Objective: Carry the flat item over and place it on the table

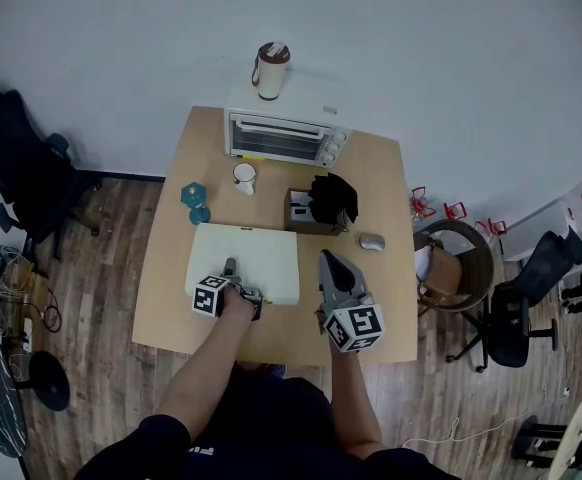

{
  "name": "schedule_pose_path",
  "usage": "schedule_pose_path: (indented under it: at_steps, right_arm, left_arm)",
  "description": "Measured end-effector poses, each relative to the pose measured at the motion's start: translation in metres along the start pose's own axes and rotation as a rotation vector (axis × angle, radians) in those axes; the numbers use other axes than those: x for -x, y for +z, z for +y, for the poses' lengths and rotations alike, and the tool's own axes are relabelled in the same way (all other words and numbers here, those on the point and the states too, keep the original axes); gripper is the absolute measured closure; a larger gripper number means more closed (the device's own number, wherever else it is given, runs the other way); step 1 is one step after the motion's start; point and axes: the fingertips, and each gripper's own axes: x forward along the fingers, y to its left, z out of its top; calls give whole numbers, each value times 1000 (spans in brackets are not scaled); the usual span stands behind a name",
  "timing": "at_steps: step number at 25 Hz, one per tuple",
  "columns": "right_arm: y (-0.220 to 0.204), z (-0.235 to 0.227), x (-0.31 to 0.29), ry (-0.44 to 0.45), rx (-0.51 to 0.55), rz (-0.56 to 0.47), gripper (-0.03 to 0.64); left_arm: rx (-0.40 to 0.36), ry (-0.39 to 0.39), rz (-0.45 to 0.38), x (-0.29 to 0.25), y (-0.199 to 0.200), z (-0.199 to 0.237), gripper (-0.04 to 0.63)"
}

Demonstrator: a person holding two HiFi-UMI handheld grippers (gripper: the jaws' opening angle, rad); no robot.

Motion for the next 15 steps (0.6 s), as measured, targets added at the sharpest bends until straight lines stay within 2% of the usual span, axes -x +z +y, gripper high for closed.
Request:
schedule_pose_path:
  at_steps: [3,9,12,15]
  right_arm:
    - [-2,4,0,5,-9,5,607]
    - [-4,9,-3,20,-10,12,607]
    - [-4,14,-4,32,-18,7,607]
    - [-6,17,-5,39,-14,13,606]
  left_arm:
    - [-15,57,1,6,1,11,5]
    - [7,-10,46,22,-12,5,-2]
    - [7,-77,66,36,-15,-10,0]
    - [30,-202,85,52,-21,-41,22]
